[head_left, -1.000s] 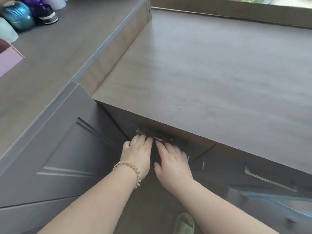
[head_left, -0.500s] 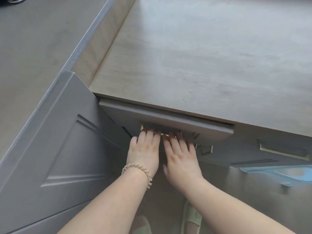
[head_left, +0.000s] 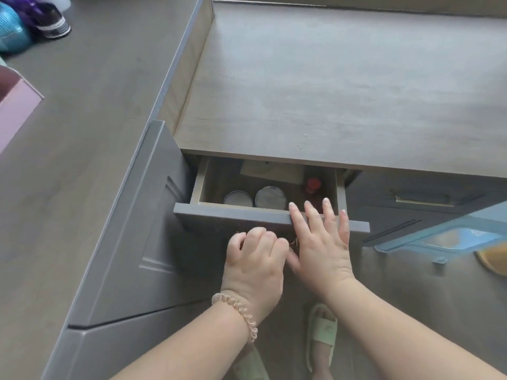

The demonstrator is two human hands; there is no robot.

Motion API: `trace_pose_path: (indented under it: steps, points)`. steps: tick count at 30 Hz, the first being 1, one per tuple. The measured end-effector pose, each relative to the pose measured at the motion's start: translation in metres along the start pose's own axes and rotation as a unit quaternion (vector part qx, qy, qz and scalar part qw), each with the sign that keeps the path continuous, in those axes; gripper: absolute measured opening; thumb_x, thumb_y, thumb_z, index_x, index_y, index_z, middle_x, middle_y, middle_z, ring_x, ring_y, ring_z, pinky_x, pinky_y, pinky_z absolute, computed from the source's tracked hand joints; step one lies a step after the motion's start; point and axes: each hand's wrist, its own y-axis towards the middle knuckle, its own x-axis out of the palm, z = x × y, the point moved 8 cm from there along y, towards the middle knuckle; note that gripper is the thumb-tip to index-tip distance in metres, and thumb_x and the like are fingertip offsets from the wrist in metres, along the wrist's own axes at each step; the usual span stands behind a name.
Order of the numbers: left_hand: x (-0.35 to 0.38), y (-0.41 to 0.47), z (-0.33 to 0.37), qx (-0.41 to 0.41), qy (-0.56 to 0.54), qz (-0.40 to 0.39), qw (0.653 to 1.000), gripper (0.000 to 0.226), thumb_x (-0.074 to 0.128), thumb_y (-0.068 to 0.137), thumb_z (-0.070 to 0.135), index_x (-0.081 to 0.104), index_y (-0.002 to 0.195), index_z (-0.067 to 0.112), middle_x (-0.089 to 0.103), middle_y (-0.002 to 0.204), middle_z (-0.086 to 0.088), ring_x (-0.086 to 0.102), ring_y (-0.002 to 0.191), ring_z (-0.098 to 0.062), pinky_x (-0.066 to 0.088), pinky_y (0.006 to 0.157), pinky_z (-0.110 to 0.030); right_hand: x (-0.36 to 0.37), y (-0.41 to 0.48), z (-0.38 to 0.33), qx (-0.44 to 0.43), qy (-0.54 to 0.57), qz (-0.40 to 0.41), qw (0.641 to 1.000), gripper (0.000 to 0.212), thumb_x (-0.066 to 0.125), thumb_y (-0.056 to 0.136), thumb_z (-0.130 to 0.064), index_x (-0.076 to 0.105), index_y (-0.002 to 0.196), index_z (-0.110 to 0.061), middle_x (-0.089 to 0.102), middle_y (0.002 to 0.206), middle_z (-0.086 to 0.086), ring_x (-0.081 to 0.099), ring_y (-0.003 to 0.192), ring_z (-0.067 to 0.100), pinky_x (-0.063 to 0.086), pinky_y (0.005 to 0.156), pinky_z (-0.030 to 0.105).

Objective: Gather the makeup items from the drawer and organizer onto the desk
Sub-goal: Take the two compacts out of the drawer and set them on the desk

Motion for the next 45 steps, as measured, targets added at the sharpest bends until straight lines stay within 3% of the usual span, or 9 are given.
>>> trace_pose_path:
  steps: [3,5,7,19,25,29,33,38,45]
  points:
    - [-0.020,0.013,-0.015,-0.060,0.045,0.036,0.997,0.048,0.047,0.072,0.016,0.053,0.119,0.022,0.058,0.127,-0.001,0.042,0.127,-0.023,0.023,0.103,-0.042,0.005,-0.008,-0.001,0.019,-0.001,-0.030,0.999,0.081,0.072,0.062,-0.036,0.043,0.136,-0.025,0.052,0.135,0.010,0.037,0.132,0.042,0.007,0.110,0.053]
    - [-0.007,0.021,-0.031,-0.085,0.107,-0.055,0.989,0.067,0.045,0.084,0.017,0.020,0.145,0.022,0.022,0.156,-0.007,0.014,0.144,-0.027,0.008,0.114,-0.047,0.003,-0.010,-0.004,0.030,-0.001,-0.026,0.999,0.077,0.073,0.060,-0.033,0.046,0.133,-0.025,0.056,0.131,0.009,0.040,0.129,0.043,0.007,0.110,0.054]
    - [0.005,0.019,-0.046,-0.104,0.136,-0.135,0.976,0.072,0.040,0.091,0.019,-0.002,0.148,0.024,0.001,0.160,-0.005,-0.003,0.146,-0.027,-0.002,0.115,-0.050,0.003,-0.015,-0.005,0.025,-0.011,-0.029,0.999,0.077,0.072,0.061,-0.032,0.045,0.133,-0.025,0.055,0.132,0.009,0.039,0.129,0.044,0.004,0.110,0.054]
    - [0.009,-0.054,-0.039,-0.096,0.137,-0.209,0.964,0.077,0.036,0.092,0.019,-0.020,0.145,0.022,-0.008,0.159,-0.005,-0.008,0.145,-0.028,-0.006,0.113,-0.052,0.000,-0.077,-0.014,-0.027,-0.011,-0.069,0.997,0.080,0.073,0.063,-0.035,0.042,0.136,-0.026,0.053,0.134,0.009,0.039,0.130,0.041,0.013,0.109,0.057]
    - [-0.014,-0.062,-0.027,-0.097,0.088,-0.163,0.978,0.068,0.023,0.093,0.057,-0.001,0.149,0.026,0.007,0.159,-0.001,0.003,0.146,-0.021,-0.008,0.110,-0.048,-0.031,-0.076,-0.016,-0.078,0.046,-0.032,0.995,0.057,0.040,0.085,-0.059,0.051,0.133,-0.030,0.056,0.134,0.000,0.030,0.138,0.035,0.005,0.113,0.053]
    - [-0.036,-0.009,-0.036,-0.076,0.115,-0.078,0.987,0.064,0.025,0.094,0.054,0.008,0.149,0.025,0.020,0.156,-0.002,0.016,0.143,-0.021,0.002,0.112,-0.048,-0.042,-0.023,-0.023,-0.138,0.034,0.013,0.990,0.046,0.050,0.089,-0.045,0.051,0.131,-0.029,0.056,0.134,0.000,0.037,0.134,0.033,0.013,0.113,0.051]
    - [-0.005,0.027,-0.062,-0.086,0.191,-0.179,0.961,0.059,0.030,0.093,0.052,0.027,0.142,0.019,0.052,0.133,-0.006,0.044,0.124,-0.026,0.016,0.109,-0.048,-0.008,0.013,-0.037,-0.230,-0.035,-0.099,0.967,0.059,0.062,0.086,-0.037,0.038,0.140,-0.033,0.039,0.149,0.003,0.024,0.142,0.030,0.007,0.114,0.051]
    - [0.045,0.045,-0.086,-0.138,0.219,-0.292,0.921,0.044,0.044,0.087,0.038,0.045,0.126,0.019,0.064,0.115,-0.003,0.055,0.109,-0.024,0.027,0.094,-0.043,0.040,0.029,-0.044,-0.308,-0.054,-0.188,0.931,0.071,0.060,0.088,-0.028,0.019,0.146,-0.038,0.018,0.157,0.003,0.003,0.145,0.030,-0.008,0.113,0.050]
    - [0.099,0.045,-0.106,-0.219,0.193,-0.385,0.876,0.049,0.056,0.083,0.039,0.043,0.126,0.018,0.065,0.114,-0.002,0.061,0.104,-0.026,0.031,0.098,-0.045,0.094,0.034,-0.050,-0.347,-0.069,-0.240,0.904,0.078,0.062,0.082,-0.037,0.017,0.146,-0.032,0.025,0.153,0.015,0.016,0.141,0.035,-0.002,0.114,0.051]
